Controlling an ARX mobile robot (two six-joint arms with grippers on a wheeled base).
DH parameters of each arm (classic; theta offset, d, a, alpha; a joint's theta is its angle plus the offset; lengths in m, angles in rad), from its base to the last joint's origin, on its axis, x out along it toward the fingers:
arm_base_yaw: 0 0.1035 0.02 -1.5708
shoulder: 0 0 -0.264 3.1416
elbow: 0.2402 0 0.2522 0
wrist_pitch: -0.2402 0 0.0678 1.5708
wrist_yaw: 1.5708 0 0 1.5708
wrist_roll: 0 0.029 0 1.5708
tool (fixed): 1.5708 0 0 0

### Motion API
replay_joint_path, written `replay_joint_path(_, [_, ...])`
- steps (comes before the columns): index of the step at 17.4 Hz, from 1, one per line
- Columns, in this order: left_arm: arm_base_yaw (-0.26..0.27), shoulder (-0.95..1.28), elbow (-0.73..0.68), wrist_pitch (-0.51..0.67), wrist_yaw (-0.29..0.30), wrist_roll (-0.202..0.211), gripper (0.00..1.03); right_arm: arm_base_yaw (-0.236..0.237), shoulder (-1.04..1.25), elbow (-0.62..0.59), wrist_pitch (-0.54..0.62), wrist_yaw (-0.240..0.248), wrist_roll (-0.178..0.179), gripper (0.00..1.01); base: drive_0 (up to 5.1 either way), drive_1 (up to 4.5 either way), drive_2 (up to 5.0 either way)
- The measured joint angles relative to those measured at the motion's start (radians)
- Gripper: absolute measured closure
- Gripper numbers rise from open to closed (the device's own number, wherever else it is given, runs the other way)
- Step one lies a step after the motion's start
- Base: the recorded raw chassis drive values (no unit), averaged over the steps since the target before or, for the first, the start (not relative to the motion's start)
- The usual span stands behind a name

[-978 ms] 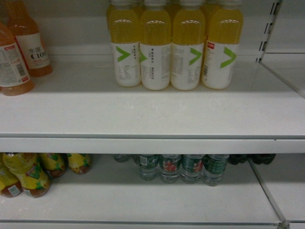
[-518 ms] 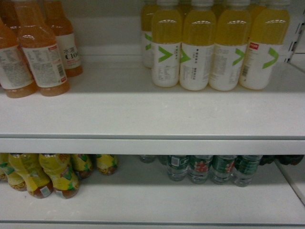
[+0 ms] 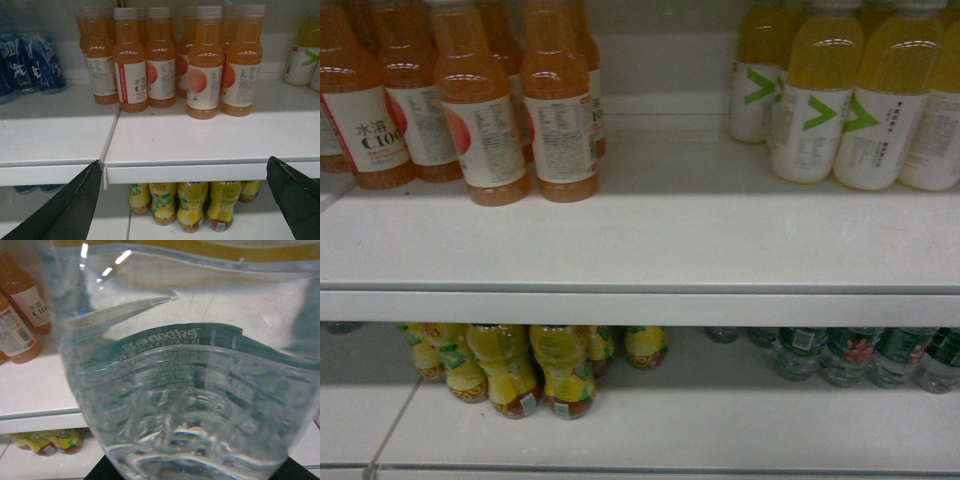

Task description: Move water from second to third shelf

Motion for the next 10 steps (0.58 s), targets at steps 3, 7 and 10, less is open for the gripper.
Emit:
replay_joint_path(3, [0.0, 0.0, 0.0, -0.003, 0.0, 0.0, 0.05, 0.0, 0.0, 0.0, 0.001, 0.0, 0.001, 0.62, 0.0, 0.0, 0.0])
replay_joint_path(7, [0.0, 0.0, 0.0, 0.0, 0.0, 0.0, 0.05, 0.0, 0.0, 0.0, 0.0, 0.0, 0.0, 0.62, 0.0, 0.0, 0.0])
replay_joint_path(10, [0.0, 0.0, 0.0, -0.001, 0.0, 0.0, 0.05, 0.0, 0.0, 0.0, 0.0, 0.0, 0.0, 0.62, -5.0, 2.44, 2.4])
